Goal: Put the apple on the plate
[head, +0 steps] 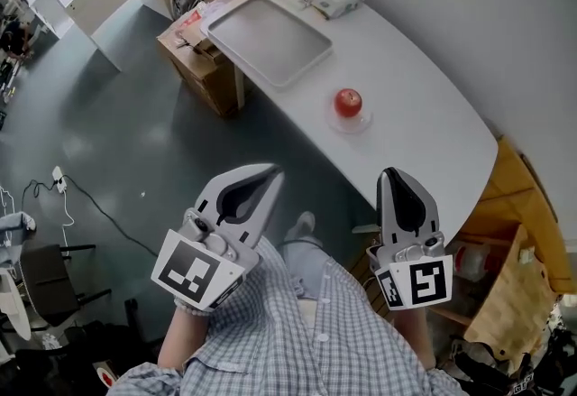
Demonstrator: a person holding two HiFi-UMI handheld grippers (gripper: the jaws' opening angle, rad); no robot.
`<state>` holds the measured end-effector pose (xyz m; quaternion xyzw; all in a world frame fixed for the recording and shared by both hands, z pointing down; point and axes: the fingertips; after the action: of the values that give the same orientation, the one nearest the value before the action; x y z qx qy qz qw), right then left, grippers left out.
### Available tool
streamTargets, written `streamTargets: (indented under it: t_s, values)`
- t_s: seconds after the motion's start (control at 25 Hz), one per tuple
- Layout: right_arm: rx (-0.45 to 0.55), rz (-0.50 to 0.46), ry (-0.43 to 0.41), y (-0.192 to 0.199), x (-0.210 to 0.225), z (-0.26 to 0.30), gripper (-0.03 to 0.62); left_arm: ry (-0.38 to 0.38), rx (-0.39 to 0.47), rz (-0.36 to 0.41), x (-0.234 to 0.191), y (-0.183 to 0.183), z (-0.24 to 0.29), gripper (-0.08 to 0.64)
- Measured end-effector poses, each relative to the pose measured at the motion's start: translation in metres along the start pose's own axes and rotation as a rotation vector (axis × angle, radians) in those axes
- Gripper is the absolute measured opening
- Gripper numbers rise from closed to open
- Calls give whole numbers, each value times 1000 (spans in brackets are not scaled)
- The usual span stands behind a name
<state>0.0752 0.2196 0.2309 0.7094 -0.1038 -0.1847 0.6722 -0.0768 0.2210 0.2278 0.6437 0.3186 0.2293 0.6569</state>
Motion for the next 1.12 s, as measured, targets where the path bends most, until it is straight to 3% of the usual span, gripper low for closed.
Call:
streamTargets:
  t_s: [0.28,0.6,1.12]
  values:
    - [-26,-2,-37,14,41,40,29,-52,-4,-62,-30,6,59,9]
    - [-57,4,-46,33,81,63,29,-56,-13,-86,-42,10,119,9]
    - [-90,51,81,63,119,80,29,36,-80,-82,-66,29,180,9]
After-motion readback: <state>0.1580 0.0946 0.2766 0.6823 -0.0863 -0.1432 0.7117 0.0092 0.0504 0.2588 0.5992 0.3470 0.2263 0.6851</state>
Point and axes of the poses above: the fingertips, and each gripper's own axes: z forward along the fingers, x to its right, y out of its underside, and after that the axes turned 5 degrees about x, right-handed
